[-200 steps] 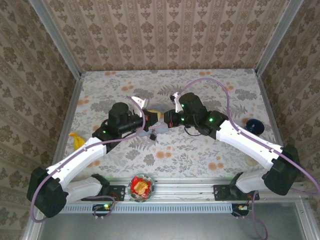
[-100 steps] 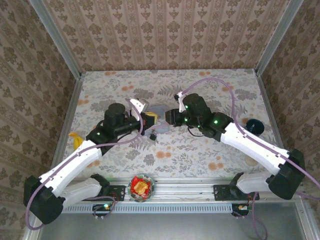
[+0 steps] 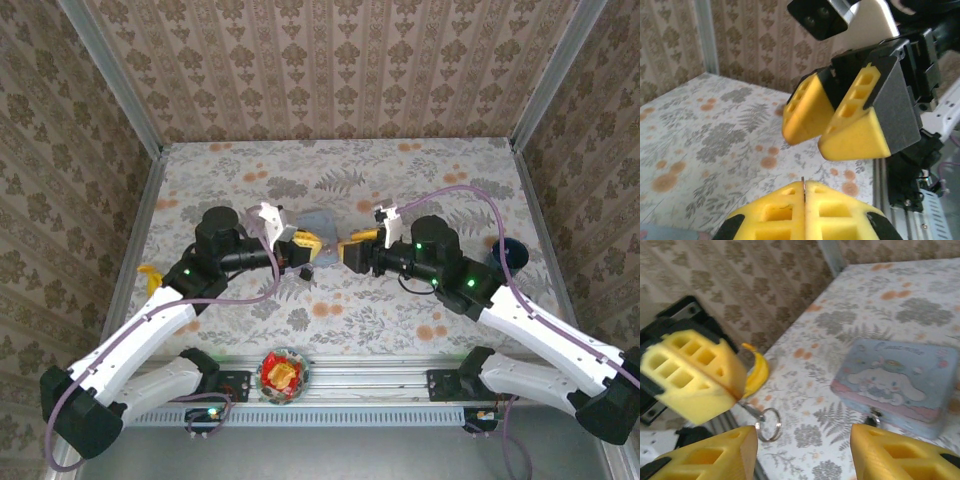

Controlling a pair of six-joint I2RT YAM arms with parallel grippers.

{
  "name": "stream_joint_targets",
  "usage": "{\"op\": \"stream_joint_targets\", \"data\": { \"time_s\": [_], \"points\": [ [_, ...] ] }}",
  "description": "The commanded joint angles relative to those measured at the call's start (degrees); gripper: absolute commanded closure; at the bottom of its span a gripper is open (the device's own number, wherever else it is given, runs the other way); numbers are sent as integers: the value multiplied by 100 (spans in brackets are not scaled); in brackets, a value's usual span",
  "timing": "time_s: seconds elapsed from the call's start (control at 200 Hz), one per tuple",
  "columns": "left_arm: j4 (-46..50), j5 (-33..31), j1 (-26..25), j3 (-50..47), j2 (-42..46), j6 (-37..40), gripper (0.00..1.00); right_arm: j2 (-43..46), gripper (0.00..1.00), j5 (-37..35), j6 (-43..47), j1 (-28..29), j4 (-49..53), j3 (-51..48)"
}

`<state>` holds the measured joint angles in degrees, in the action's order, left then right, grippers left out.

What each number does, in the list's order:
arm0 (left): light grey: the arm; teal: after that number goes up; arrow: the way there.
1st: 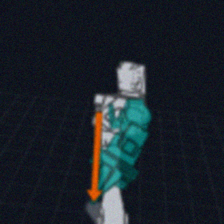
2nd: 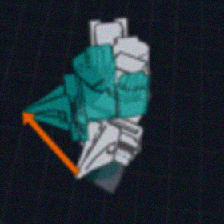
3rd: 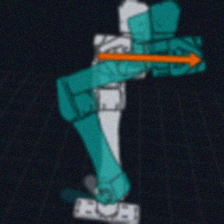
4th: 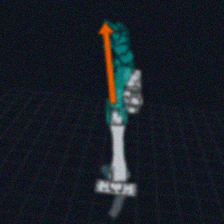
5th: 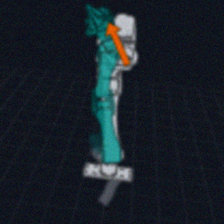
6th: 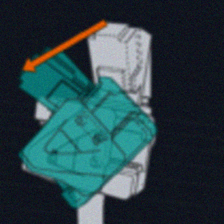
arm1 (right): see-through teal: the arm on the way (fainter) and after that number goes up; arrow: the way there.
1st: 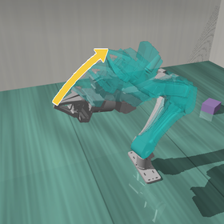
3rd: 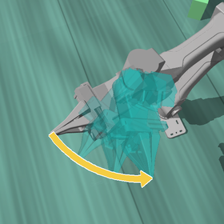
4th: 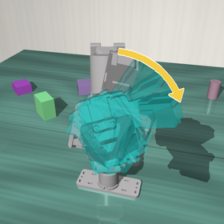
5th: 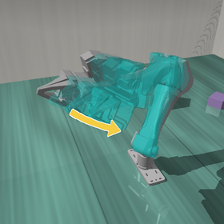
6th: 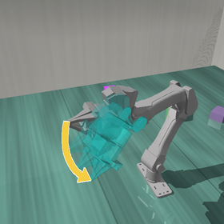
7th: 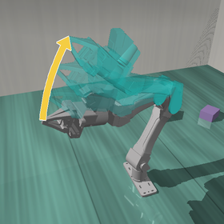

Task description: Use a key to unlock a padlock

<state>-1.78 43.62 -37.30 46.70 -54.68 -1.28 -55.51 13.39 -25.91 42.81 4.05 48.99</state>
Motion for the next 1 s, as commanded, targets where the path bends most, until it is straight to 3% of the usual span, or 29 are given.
{"op": "stream_joint_targets", "data": {
  "time_s": [0.0, 0.055, 0.175, 0.475, 0.995],
  "points": [
    [-581, 794, 114, 15, -62, -189, 100, 119, 50, 764, 253, 17, -502, -40],
    [-713, 961, 172, 15, -119, -344, 100, 116, 55, 829, 326, 23, -475, -21],
    [-904, 1278, 232, 6, -184, -585, 100, 127, 55, 985, 348, 19, -617, -61],
    [-951, 1423, 249, -45, -157, -697, 100, 89, 55, 1031, 351, 22, -674, -59],
    [-1116, 1344, 258, -108, -228, -866, 100, -344, 67, 1514, 252, 17, -966, 73]
  ]
}}
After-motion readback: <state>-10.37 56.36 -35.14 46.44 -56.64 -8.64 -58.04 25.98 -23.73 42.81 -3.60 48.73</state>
